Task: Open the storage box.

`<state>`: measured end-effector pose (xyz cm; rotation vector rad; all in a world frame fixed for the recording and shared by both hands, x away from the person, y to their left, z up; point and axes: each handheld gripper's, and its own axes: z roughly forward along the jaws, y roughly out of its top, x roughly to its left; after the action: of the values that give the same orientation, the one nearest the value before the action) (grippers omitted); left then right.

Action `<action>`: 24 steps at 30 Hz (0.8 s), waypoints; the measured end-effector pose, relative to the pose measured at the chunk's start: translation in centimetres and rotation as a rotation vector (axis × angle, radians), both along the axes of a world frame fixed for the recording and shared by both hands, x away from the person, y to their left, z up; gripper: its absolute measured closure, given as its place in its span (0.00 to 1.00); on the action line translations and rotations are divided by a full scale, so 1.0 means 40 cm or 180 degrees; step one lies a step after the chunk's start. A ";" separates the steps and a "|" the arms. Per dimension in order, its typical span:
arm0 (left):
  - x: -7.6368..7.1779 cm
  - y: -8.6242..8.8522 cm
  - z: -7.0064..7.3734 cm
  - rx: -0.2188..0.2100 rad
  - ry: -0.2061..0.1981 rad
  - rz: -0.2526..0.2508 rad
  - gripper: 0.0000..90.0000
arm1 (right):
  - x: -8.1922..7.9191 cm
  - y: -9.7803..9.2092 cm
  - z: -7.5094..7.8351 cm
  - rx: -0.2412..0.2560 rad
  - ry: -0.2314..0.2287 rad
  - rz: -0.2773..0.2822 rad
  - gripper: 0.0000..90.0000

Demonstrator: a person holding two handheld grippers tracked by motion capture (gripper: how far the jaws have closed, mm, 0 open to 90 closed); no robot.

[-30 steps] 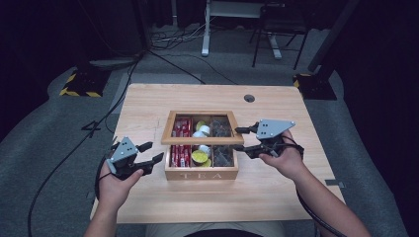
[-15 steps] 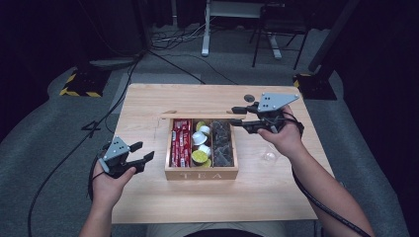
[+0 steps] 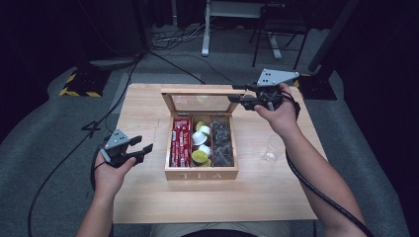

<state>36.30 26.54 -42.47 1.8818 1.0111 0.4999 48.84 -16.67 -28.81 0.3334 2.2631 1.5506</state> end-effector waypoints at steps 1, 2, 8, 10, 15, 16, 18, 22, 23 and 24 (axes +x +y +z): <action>0.000 -0.001 0.000 -0.0007 0.0001 -0.0006 0.49 | 0.005 0.000 0.002 -0.0007 -0.0010 -0.0021 0.63; -0.001 -0.002 0.000 -0.0020 0.0007 -0.0003 0.49 | 0.013 -0.002 0.003 -0.0019 -0.0025 -0.0069 0.63; -0.011 0.002 -0.003 -0.0014 0.0007 0.0006 0.49 | 0.060 -0.016 0.004 0.0031 0.0008 -0.0282 0.67; -0.017 0.006 -0.004 -0.0002 0.0011 0.0013 0.49 | 0.076 -0.021 0.003 0.0045 0.0020 -0.0360 0.68; -0.042 0.009 -0.016 0.0030 0.0055 0.0045 0.49 | 0.122 -0.031 -0.017 0.0145 0.0177 -0.0418 0.71; -0.047 0.011 -0.017 0.0041 0.0057 0.0049 0.49 | 0.130 -0.032 -0.019 0.0178 0.0202 -0.0406 0.71; -0.061 0.017 -0.020 0.0040 0.0062 0.0083 0.49 | 0.145 -0.031 -0.019 0.0197 0.0209 -0.0438 0.73; -0.086 0.032 -0.025 0.0037 0.0086 0.0160 0.49 | 0.167 -0.025 -0.014 0.0163 0.0210 -0.0502 0.75; -0.092 0.037 -0.026 0.0046 0.0099 0.0169 0.49 | 0.171 -0.023 -0.014 0.0168 0.0220 -0.0522 0.75; -0.095 0.038 -0.028 0.0022 0.0119 0.0184 0.49 | 0.176 -0.020 -0.013 0.0172 0.0244 -0.0550 0.75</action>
<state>32.49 28.06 -43.58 1.8786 1.0923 0.5042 55.89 -17.48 -29.32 0.5964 2.1868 1.5353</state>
